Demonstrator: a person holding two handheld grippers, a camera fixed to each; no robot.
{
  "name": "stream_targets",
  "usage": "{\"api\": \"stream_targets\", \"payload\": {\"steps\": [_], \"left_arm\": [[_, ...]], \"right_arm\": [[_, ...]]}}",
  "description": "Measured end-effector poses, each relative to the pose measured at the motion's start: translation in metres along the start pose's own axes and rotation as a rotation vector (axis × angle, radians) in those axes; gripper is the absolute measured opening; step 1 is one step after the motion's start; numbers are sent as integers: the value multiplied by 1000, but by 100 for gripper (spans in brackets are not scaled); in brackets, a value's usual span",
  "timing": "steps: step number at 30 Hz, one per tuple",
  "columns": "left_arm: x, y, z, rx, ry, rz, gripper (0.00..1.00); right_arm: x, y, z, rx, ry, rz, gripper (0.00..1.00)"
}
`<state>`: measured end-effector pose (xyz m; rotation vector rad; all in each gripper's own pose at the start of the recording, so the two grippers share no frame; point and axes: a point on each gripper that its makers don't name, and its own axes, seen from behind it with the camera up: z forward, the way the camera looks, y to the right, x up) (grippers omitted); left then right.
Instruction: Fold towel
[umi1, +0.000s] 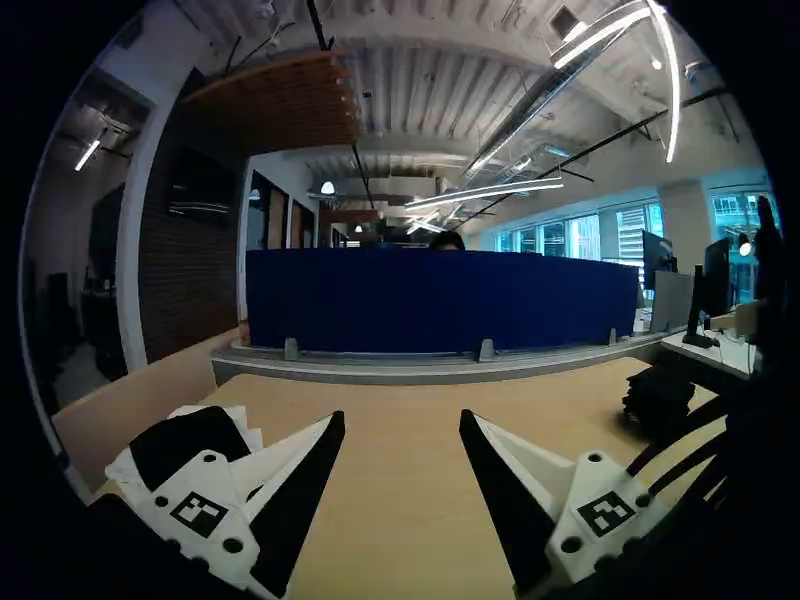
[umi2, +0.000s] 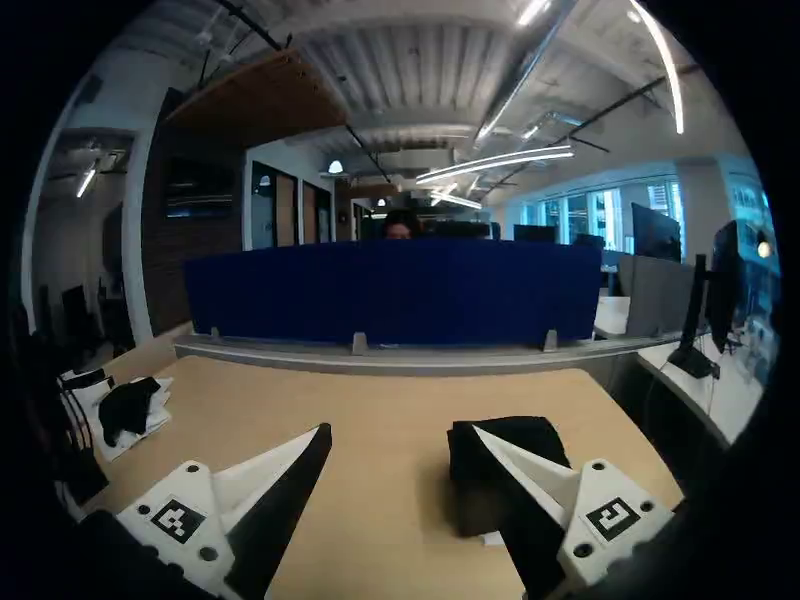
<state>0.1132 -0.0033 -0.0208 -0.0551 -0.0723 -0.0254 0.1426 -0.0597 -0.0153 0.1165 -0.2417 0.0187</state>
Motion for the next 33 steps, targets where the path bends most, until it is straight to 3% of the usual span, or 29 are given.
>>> {"api": "stream_targets", "payload": {"steps": [6, 15, 33], "left_arm": [[-11, -10, -1, 33, 38, -2, 85], [-36, -22, 3, 74, 65, -6, 85], [-66, -17, 26, 77, 115, 19, 85]], "right_arm": [[2, -13, 10, 19, -6, -8, 100], [-3, -32, 20, 46, -32, -67, 100], [-14, -37, 27, 45, -50, -124, 100]]}}
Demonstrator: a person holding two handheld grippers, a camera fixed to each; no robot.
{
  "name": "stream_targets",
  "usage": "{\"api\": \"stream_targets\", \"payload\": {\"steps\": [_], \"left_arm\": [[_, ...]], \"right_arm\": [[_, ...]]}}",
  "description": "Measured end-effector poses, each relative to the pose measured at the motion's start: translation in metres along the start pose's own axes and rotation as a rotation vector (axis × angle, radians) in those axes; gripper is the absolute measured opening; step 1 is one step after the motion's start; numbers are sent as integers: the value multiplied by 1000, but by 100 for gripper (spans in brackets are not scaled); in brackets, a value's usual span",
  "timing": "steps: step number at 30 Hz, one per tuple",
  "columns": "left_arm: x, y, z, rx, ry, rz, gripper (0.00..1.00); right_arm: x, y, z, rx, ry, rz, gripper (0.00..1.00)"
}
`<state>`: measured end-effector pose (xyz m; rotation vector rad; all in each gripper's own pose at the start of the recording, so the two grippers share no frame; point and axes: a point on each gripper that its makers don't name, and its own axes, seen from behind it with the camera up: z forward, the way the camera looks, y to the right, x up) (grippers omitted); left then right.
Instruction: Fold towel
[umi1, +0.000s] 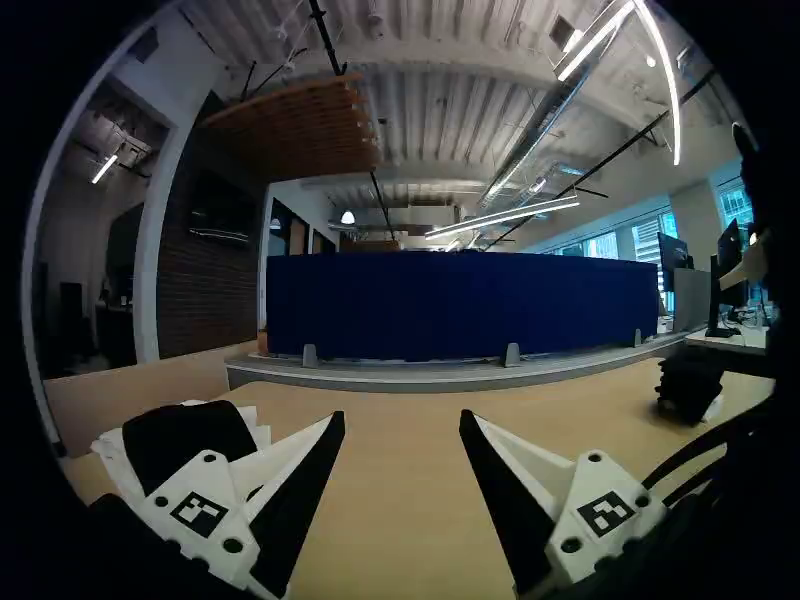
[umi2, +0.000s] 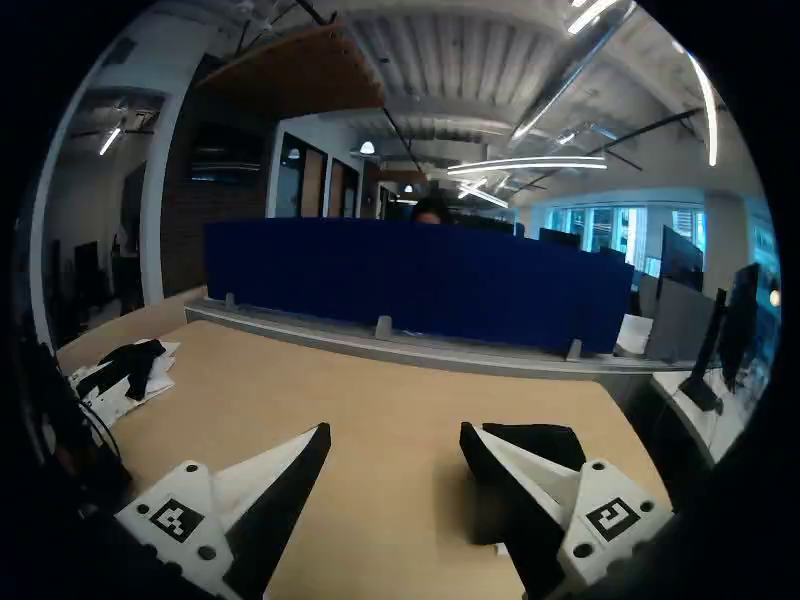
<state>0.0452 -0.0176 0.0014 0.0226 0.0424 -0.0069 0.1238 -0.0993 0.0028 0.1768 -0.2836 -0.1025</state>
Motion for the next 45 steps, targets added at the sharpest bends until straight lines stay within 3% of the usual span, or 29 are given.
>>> {"api": "stream_targets", "payload": {"steps": [20, 30, 37, 45], "left_arm": [[-35, -5, 1, 7, -14, -6, 85], [-43, 3, 2, -2, -41, 4, 85], [-42, 4, 2, -4, -42, 5, 85], [-43, 4, 1, -4, -43, 6, 85]], "right_arm": [[-2, -2, 9, 3, -6, -22, 100], [0, -3, 9, 7, -2, -21, 100], [7, -1, 4, 15, 24, 9, 100], [24, 16, -16, 4, 97, 72, 100]]}}
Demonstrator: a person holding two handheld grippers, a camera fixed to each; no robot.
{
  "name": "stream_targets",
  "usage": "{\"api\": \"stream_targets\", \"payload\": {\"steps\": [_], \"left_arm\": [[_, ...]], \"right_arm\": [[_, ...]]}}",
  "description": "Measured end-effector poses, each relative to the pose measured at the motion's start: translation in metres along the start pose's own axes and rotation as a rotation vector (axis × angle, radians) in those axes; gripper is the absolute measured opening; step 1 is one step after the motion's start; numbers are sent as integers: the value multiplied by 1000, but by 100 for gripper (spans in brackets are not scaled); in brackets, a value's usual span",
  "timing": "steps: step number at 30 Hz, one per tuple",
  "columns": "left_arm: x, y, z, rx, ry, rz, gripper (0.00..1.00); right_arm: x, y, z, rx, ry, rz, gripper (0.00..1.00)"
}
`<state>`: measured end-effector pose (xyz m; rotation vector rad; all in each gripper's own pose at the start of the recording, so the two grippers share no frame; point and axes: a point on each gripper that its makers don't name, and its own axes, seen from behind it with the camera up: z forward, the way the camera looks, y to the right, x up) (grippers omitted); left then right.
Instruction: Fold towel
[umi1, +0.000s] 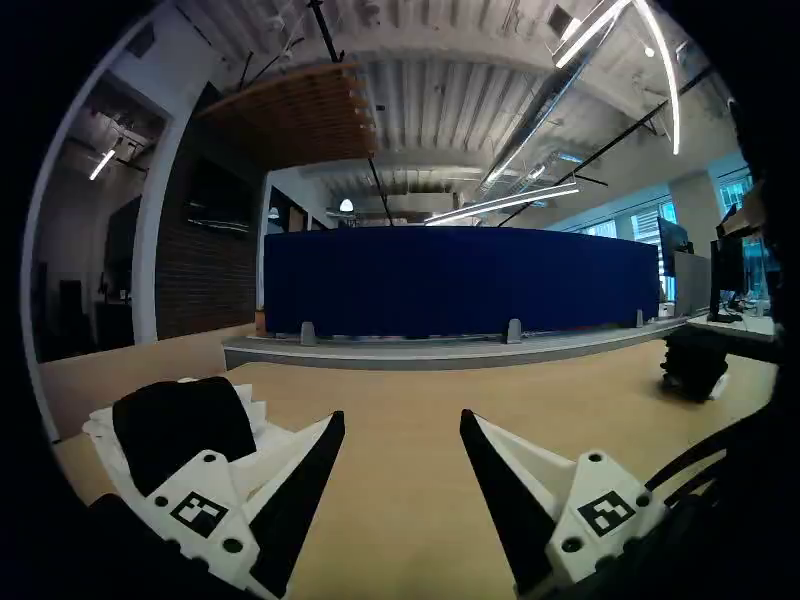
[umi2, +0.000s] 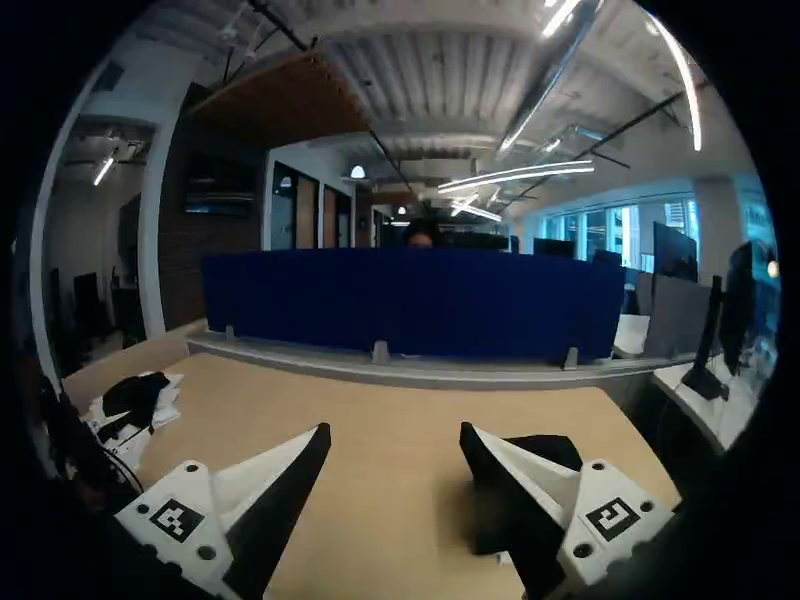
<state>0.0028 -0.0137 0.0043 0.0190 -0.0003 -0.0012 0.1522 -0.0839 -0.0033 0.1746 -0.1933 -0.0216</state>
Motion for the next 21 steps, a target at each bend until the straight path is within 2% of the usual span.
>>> {"api": "stream_targets", "payload": {"steps": [5, 9, 15, 21], "left_arm": [[1, 0, 0, 0, 0, 0, 85], [0, 0, 0, 0, 0, 0, 85], [1, 0, 0, 0, 0, 0, 86], [0, 0, 0, 0, 0, 1, 87]], "right_arm": [[6, 23, -14, -41, 60, 1, 100], [-3, 47, -20, -91, 102, 11, 100], [-34, 70, -20, -118, 136, 68, 100], [-81, 88, -11, -138, 136, 113, 100]]}}
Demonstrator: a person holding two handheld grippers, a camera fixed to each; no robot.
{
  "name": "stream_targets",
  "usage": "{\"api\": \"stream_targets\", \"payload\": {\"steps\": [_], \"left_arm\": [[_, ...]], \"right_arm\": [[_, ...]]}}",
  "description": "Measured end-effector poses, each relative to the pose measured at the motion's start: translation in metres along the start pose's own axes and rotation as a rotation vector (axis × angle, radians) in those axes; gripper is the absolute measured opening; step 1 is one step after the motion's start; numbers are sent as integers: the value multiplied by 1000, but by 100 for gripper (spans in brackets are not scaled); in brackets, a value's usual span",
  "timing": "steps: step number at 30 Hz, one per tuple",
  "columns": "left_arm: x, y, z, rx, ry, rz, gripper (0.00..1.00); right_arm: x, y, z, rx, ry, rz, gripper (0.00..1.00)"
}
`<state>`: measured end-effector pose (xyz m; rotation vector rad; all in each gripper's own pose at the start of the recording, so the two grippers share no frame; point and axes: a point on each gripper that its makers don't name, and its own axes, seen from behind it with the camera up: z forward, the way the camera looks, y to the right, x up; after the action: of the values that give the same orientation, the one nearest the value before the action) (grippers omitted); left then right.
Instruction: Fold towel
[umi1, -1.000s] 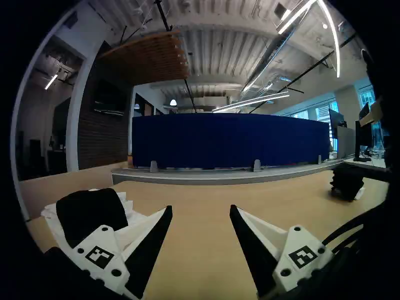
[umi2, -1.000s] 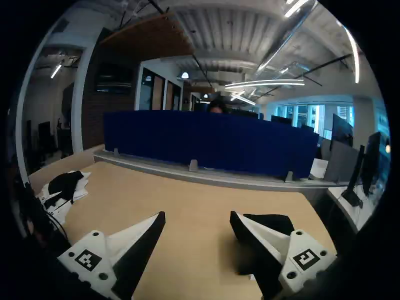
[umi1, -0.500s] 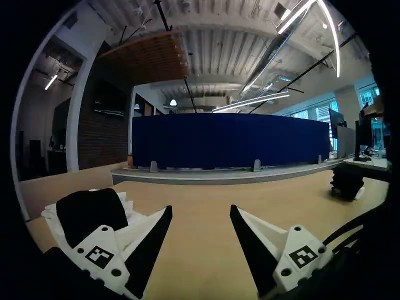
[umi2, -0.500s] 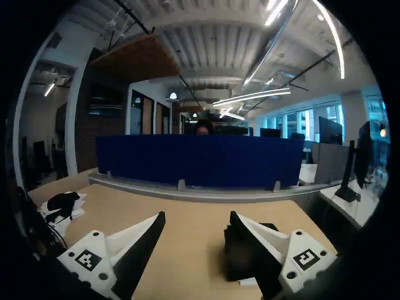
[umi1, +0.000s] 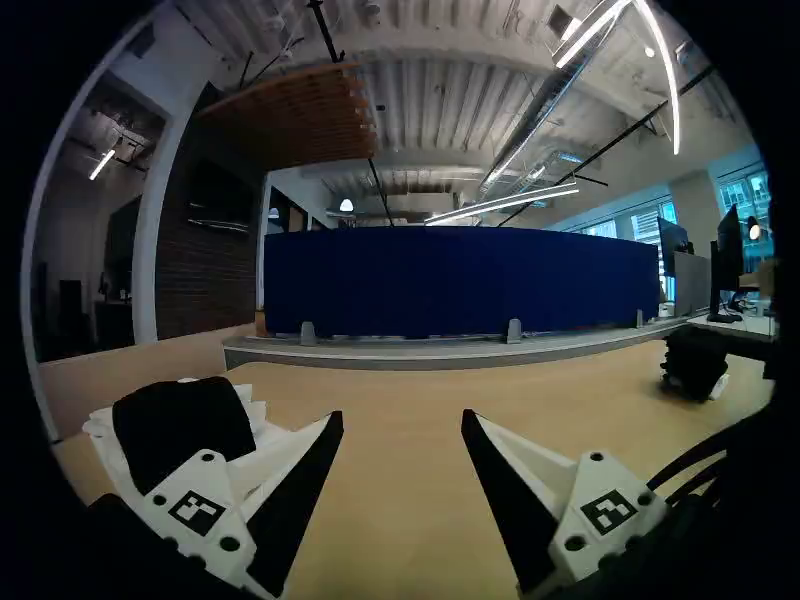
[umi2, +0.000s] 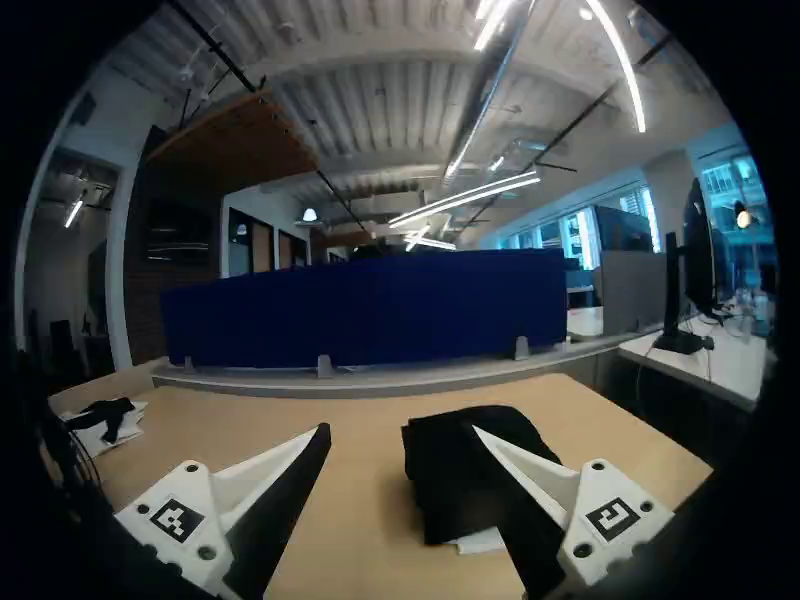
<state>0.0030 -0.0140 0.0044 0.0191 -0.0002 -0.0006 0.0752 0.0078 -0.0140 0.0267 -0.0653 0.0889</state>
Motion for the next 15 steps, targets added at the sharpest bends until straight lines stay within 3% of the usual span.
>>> {"api": "stream_targets", "payload": {"steps": [9, 15], "left_arm": [[0, 0, 0, 0, 0, 0, 88], [1, 0, 0, 0, 0, -1, 88]], "right_arm": [[-64, 20, 14, -30, -37, 26, 100], [-62, 18, 21, -20, 2, 51, 100]]}}
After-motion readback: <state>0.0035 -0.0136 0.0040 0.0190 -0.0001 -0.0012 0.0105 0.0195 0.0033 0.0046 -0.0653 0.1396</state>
